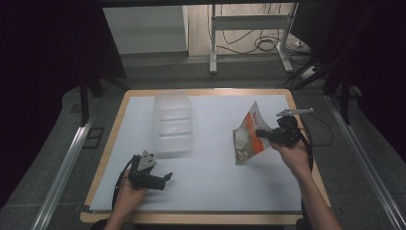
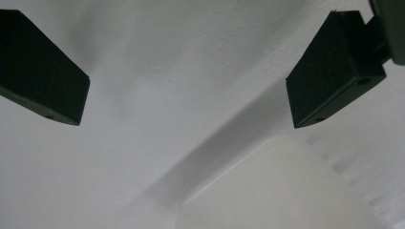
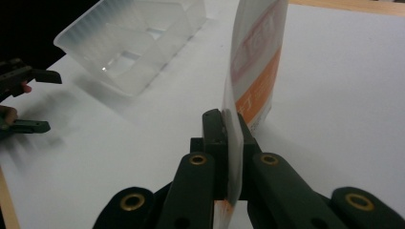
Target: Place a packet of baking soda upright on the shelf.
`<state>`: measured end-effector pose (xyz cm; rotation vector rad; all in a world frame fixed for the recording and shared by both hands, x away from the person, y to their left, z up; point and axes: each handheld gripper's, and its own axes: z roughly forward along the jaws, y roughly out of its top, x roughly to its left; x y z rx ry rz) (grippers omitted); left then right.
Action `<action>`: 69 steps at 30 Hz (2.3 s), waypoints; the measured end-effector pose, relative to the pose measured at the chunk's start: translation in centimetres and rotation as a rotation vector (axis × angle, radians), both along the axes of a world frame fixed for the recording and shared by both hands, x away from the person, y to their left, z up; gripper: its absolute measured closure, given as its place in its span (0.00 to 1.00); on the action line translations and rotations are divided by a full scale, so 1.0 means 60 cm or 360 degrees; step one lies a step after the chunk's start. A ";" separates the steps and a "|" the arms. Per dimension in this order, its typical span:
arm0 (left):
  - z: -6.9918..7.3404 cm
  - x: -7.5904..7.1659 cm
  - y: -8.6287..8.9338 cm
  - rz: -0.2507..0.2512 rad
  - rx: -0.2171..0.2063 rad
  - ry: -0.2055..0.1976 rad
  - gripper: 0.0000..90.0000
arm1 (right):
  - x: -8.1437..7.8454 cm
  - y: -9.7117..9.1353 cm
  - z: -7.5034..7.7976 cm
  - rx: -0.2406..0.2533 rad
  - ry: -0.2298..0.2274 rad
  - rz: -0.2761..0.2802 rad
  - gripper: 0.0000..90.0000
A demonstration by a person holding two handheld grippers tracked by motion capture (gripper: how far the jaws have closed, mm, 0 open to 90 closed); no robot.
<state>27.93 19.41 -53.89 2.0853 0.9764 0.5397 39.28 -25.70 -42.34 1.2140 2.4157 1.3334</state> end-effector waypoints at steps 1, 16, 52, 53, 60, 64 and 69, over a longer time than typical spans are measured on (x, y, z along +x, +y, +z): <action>0.000 0.000 0.000 0.0000 0.0000 0.0000 0.01 | 0.001 0.003 0.001 0.0002 0.0000 0.0009 0.99; 0.000 0.000 0.000 0.0001 -0.0001 0.0000 0.01 | 0.020 0.029 0.025 0.0042 -0.0003 0.0096 0.99; 0.001 0.000 0.001 -0.0003 -0.0004 -0.0009 0.01 | 0.052 0.121 0.109 0.0073 -0.0031 0.0336 0.99; 0.001 -0.001 0.001 -0.0003 -0.0001 -0.0010 0.01 | 0.053 0.126 0.110 0.0072 -0.0033 0.0345 0.99; 0.002 -0.001 0.000 -0.0008 0.0010 -0.0012 0.01 | 0.062 0.148 0.116 0.0068 -0.0038 0.0374 0.99; 0.002 -0.001 0.000 -0.0008 0.0008 -0.0014 0.01 | 0.072 0.164 0.126 0.0052 -0.0050 0.0387 0.99; 0.001 -0.001 -0.001 -0.0007 0.0003 -0.0016 0.01 | 0.084 0.181 0.137 0.0016 -0.0078 0.0410 0.99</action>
